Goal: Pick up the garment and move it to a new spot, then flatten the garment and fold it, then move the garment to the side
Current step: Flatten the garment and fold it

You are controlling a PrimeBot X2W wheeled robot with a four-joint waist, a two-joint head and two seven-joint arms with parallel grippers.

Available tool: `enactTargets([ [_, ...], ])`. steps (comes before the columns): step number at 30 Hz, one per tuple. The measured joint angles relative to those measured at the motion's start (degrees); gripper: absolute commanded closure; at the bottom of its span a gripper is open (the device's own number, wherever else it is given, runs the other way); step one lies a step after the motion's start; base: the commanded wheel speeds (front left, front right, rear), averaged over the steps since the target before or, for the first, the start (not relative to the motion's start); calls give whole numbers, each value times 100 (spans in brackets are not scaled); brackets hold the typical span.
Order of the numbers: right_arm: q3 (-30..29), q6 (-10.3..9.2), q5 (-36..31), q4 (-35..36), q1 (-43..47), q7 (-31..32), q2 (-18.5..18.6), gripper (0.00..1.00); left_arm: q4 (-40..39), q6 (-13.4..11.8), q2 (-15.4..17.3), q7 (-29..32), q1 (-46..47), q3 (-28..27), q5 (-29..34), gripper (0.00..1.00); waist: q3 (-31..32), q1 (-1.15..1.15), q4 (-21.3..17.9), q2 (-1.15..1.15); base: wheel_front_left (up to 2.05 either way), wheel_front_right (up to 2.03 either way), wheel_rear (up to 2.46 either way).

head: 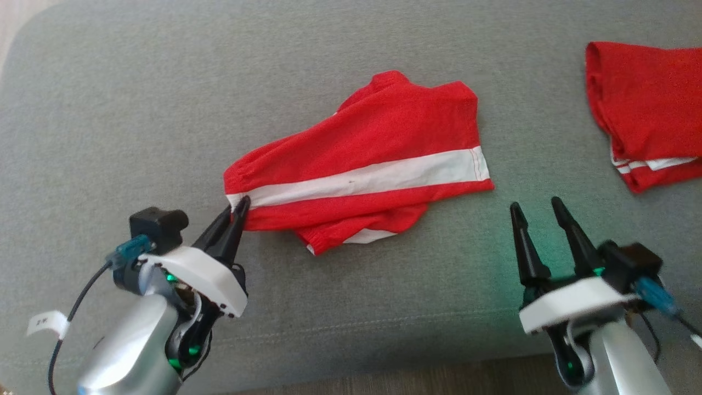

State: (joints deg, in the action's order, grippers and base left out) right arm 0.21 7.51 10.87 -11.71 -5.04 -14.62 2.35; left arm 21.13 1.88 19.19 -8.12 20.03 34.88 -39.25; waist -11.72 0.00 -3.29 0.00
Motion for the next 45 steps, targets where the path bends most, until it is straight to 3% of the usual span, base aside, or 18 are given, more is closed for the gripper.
enactTargets([
  [6,151,0,205,-1190,-810,0,12,0,341,65,-70,-433,19,-20,121,100,-48,0,171,0,0,0,0],
  [7,245,0,205,-1705,-1178,0,12,0,445,70,-97,-488,24,-21,144,100,-80,0,212,0,0,0,0],
  [8,245,0,205,-1705,-1178,0,12,0,445,70,-97,-488,24,-21,144,100,-80,0,212,0,0,0,0],
  [11,454,0,357,-2765,-1905,0,26,0,580,118,-182,-559,39,-14,231,100,-138,0,310,0,0,0,0],
  [17,500,0,344,-4110,-2825,0,59,0,743,168,-347,-567,231,41,347,100,-266,0,455,0,0,0,0],
  [19,534,0,247,-4454,-3028,0,85,51,809,174,-388,-584,293,98,413,100,-300,0,499,0,0,0,0],
  [24,947,0,541,-4974,-3350,0,143,100,903,234,-505,-610,298,122,446,100,-314,0,574,0,0,0,0],
  [32,1131,0,521,-5128,-3461,1,175,100,924,274,-536,-610,299,-85,547,100,-146,0,498,0,0,0,0],
  [39,666,0,740,-3863,-3353,0,368,100,350,398,-479,-610,308,-260,587,100,231,0,393,0,0,0,0],
  [45,582,0,1295,-2984,-3054,65,701,100,-508,465,-119,-151,717,-433,336,100,611,0,223,0,0,0,0],
])
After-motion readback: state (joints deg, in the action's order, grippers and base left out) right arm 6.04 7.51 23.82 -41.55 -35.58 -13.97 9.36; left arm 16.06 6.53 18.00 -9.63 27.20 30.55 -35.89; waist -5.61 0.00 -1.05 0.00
